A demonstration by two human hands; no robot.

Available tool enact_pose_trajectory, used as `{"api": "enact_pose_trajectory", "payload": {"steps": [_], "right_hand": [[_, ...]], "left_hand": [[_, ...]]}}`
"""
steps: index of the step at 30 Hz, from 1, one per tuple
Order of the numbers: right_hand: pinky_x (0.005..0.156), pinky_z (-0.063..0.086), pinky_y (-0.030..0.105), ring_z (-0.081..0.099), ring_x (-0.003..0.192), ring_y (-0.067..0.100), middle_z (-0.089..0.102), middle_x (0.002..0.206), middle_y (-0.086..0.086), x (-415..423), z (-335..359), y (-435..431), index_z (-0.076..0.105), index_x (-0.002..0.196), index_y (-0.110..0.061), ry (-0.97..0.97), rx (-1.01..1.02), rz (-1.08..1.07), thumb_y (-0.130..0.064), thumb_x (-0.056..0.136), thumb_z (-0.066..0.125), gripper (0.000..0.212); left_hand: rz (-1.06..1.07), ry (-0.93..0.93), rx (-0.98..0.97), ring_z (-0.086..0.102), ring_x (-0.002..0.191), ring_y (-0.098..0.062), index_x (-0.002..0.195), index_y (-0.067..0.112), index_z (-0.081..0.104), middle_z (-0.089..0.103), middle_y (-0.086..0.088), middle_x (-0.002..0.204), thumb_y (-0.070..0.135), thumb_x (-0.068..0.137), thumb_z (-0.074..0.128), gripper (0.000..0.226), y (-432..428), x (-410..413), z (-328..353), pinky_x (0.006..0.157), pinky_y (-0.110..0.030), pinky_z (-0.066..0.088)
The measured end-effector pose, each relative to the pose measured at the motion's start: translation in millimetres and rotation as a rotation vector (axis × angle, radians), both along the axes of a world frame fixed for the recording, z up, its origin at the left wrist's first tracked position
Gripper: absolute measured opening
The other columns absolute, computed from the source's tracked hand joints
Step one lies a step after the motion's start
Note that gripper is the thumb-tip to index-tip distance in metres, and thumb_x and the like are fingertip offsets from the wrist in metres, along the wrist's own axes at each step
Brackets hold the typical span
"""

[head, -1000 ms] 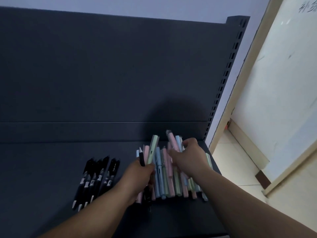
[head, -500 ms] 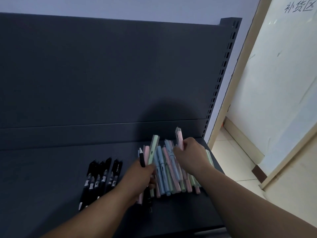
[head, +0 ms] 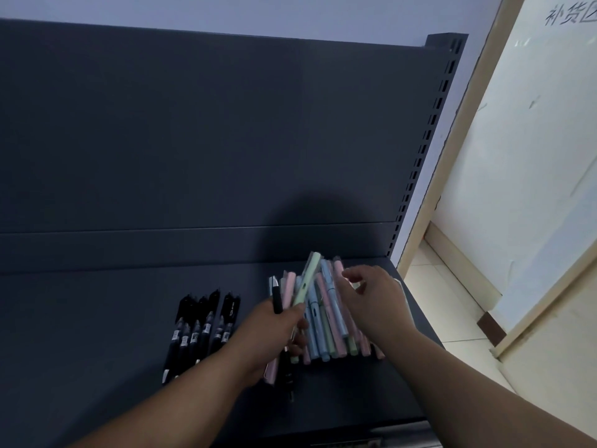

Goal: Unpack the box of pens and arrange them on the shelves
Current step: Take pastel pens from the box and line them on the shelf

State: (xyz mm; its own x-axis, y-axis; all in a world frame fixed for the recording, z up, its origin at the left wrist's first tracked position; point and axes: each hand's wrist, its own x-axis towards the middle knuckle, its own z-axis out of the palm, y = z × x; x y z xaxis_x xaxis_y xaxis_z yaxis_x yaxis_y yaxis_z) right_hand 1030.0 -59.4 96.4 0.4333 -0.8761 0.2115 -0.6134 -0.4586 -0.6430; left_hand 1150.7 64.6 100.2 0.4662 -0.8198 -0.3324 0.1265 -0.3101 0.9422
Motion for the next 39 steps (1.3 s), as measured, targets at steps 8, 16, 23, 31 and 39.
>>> {"api": "enact_pose_trajectory", "payload": {"steps": [8, 16, 23, 31, 39], "right_hand": [[0.057, 0.044, 0.024, 0.057, 0.057, 0.007, 0.066, 0.068, -0.004, 10.7, 17.2, 12.5, 0.071, 0.089, -0.015, -0.387, 0.645, 0.155, -0.035, 0.093, 0.061, 0.023], [0.057, 0.038, 0.033, 0.042, 0.057, 0.019, 0.049, 0.061, 0.006, 2.3, 22.8, 10.1, 0.067, 0.089, 0.004, -0.250, 0.616, 0.341, -0.040, 0.086, 0.068, 0.045], [0.055, 0.042, 0.025, 0.048, 0.051, 0.010, 0.061, 0.063, 0.003, -2.8, 29.0, 4.0, 0.071, 0.086, -0.004, -0.457, 0.720, 0.205, -0.027, 0.090, 0.066, 0.024], [0.062, 0.049, 0.027, 0.054, 0.055, 0.009, 0.066, 0.068, 0.002, -10.4, 21.0, 12.1, 0.069, 0.096, -0.005, -0.520, 0.813, 0.210, -0.023, 0.091, 0.064, 0.019], [0.063, 0.053, 0.028, 0.055, 0.064, 0.015, 0.061, 0.077, 0.007, -23.2, 38.0, 0.0, 0.061, 0.089, -0.003, -0.610, 0.667, 0.073, -0.015, 0.092, 0.059, 0.012]], "left_hand": [[-0.159, 0.047, -0.048, 0.065, 0.064, -0.016, 0.108, 0.012, 0.058, 0.065, -0.009, 0.087, 0.026, 0.099, 0.048, 0.020, 3.0, -14.7, 12.7, 0.057, -0.029, 0.053], [-0.237, 0.056, -0.034, 0.068, 0.076, -0.019, 0.107, 0.017, 0.063, 0.073, -0.003, 0.091, 0.037, 0.099, 0.044, 0.029, -0.9, -11.8, 22.0, 0.073, -0.037, 0.053], [-0.293, -0.021, -0.015, 0.070, 0.078, -0.011, 0.099, 0.020, 0.063, 0.072, 0.011, 0.073, 0.029, 0.100, 0.043, 0.022, 2.9, -12.2, 19.2, 0.081, -0.032, 0.058], [-0.316, 0.011, -0.022, 0.067, 0.087, -0.024, 0.111, 0.013, 0.062, 0.070, -0.014, 0.104, 0.024, 0.101, 0.042, 0.024, 0.8, -14.3, 8.8, 0.069, -0.029, 0.055], [-0.147, 0.042, 0.015, 0.063, 0.068, -0.017, 0.111, 0.019, 0.058, 0.060, -0.007, 0.103, 0.029, 0.100, 0.046, 0.019, -0.7, -11.6, 11.3, 0.055, -0.026, 0.052]]}}
